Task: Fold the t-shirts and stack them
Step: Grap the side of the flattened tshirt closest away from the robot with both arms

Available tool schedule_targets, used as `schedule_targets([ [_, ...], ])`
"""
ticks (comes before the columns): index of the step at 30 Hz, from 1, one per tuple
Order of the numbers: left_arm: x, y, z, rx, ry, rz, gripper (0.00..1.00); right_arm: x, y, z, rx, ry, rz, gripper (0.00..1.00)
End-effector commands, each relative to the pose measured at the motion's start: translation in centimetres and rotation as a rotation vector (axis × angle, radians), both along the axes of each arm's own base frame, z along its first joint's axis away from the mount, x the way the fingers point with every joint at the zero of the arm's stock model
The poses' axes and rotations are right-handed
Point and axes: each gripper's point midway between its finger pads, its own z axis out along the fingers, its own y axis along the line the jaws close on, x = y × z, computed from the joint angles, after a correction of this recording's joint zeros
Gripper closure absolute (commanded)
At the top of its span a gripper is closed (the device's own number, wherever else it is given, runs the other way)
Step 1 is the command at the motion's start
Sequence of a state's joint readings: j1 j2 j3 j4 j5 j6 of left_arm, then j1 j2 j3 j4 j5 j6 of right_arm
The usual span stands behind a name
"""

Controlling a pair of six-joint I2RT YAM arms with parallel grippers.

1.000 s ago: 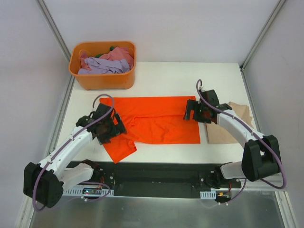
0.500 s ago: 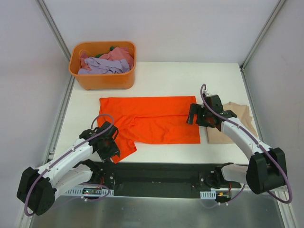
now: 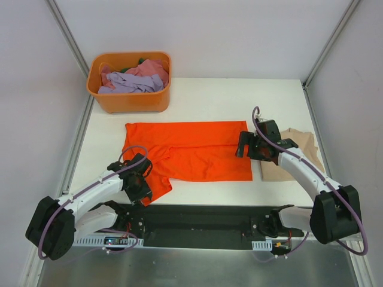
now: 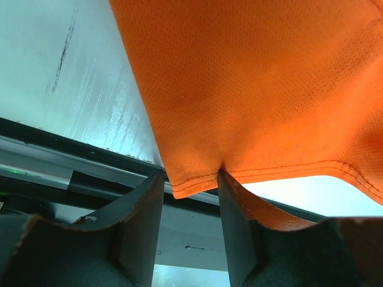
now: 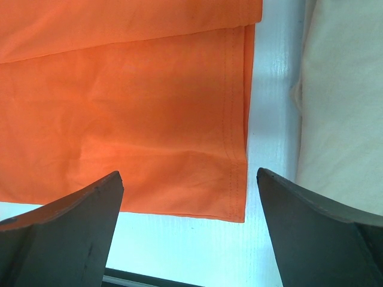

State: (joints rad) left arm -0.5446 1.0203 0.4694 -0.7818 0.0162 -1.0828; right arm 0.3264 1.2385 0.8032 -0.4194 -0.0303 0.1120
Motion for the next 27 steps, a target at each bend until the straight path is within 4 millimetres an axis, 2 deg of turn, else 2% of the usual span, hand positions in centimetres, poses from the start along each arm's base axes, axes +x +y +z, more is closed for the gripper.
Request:
schedule_targets([
  [1,-0.5,0.3,-0.5,0.015,0.009,-0.001,0.6,-0.1,-0.2,-0.6,-0.017,0.012,-0.008,0.04],
  [2,-0.5,0.3,-0.5,0.016,0.009,0.002,0.6,-0.1,-0.3,-0.7,-0.019,0.016,-0.012,0.04],
  [6,-0.4,0.0,-0.8,-0.003,0.006,0.012,0.73,-0.1,-0.4,-0.9,-0.025,0.019,-0.014,0.04],
  [10,0.1,-0.4,-0.4,-0.024,-0.019,0.01,0.99,-0.3,-0.4,-0.8,-0.021,0.017,-0.02,0.04],
  [18,1.2,-1.5,1.4,-0.093,-0.092,-0.033,1.0,-2.4,-0.8,-0.6,0.008,0.031,-0.064,0.04],
  [21,1.7,-1.8,2.1,-0.11,-0.131,-0.038,1.0,-4.0,-2.1,-1.1,-0.027,0.046,-0.107,0.02],
  [25,2.7,-2.1,3.3,-0.131,-0.196,-0.058,1.0,-5.8,-1.6,-2.2,-0.009,0.069,-0.069,0.01],
  [27,3.1,-2.2,3.8,-0.136,-0.223,-0.063,1.0,-6.5,-0.3,-2.7,0.029,0.079,-0.011,0.04],
])
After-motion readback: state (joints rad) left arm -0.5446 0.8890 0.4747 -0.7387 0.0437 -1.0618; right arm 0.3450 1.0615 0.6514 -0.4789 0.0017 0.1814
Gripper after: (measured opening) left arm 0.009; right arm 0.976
